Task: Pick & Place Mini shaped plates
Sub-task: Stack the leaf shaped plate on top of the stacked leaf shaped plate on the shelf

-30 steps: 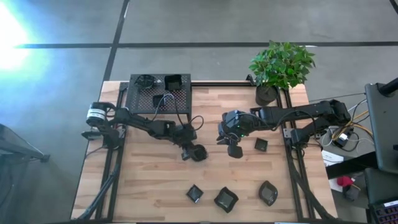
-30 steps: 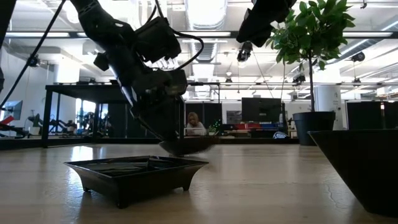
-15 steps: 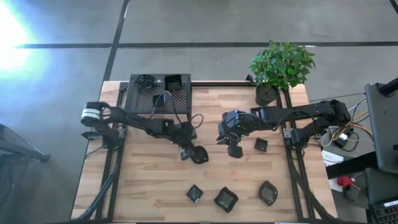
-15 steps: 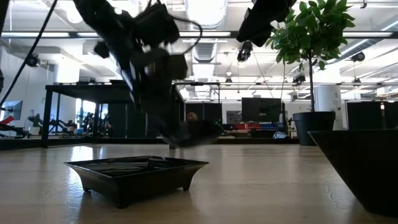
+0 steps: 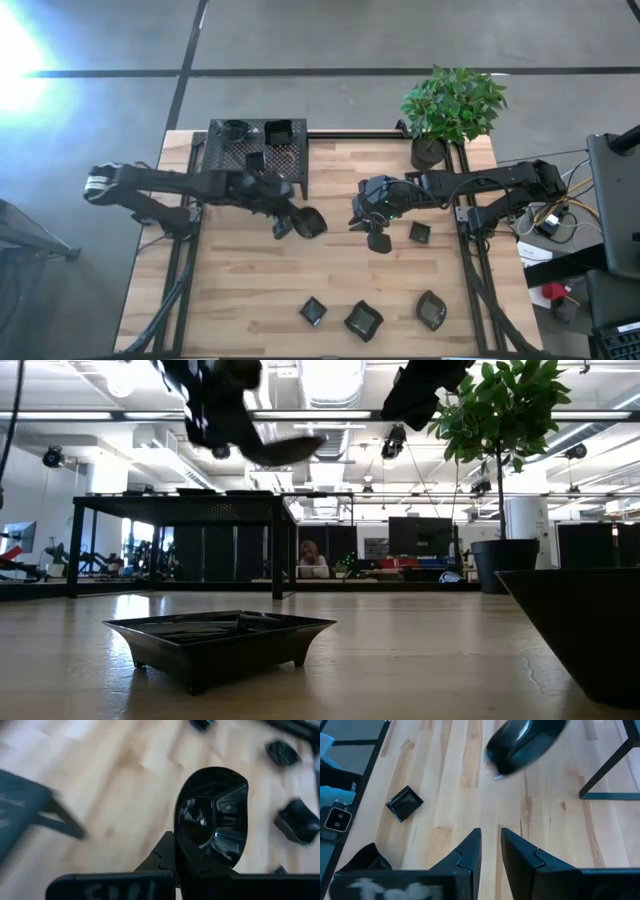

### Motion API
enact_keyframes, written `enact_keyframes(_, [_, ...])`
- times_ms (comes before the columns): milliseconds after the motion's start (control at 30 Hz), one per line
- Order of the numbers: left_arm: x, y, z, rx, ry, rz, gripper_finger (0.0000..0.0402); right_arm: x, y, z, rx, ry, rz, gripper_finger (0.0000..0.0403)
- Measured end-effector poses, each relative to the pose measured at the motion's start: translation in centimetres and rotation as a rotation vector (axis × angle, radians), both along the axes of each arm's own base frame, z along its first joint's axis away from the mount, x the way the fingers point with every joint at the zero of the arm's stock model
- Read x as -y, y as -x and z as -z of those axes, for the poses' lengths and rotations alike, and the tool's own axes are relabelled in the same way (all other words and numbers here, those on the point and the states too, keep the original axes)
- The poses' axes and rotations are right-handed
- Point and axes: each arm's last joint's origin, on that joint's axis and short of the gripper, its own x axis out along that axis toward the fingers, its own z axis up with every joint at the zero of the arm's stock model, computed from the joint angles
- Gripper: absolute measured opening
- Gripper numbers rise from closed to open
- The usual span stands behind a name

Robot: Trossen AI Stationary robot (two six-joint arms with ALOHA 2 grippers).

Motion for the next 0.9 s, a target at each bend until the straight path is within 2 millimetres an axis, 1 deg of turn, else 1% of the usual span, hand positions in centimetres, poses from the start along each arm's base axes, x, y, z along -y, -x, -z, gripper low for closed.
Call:
enact_keyframes(133, [-0.8, 2.3, -3.0, 0.021, -0.052, -0.090, 0.0000, 0.0, 0.0, 0.0, 0.001, 0.003, -0.003, 0.0068])
enact_keyframes(233, [-1.7, 4.1, -5.0, 0.021, -0.092, -0.174, 0.0000, 0.0, 0.0, 0.0, 0.001, 0.003, -0.003, 0.0068])
enact_keyframes(433, [-3.9, 7.3, -7.8, -0.020, -0.187, -0.410, 0.0000, 0.0, 0.0, 0.0, 0.001, 0.003, -0.003, 0.0068])
enact_keyframes(667, [-5.9, 10.4, -9.0, -0.133, -0.285, -0.686, 0.0000, 0.0, 0.0, 0.0, 0.002, 0.006, -0.006, 0.0068])
enact_keyframes(900, [-7.9, 12.7, -8.5, -0.242, -0.292, -0.875, 0.0000, 0.0, 0.0, 0.0, 0.003, 0.006, -0.006, 0.0068])
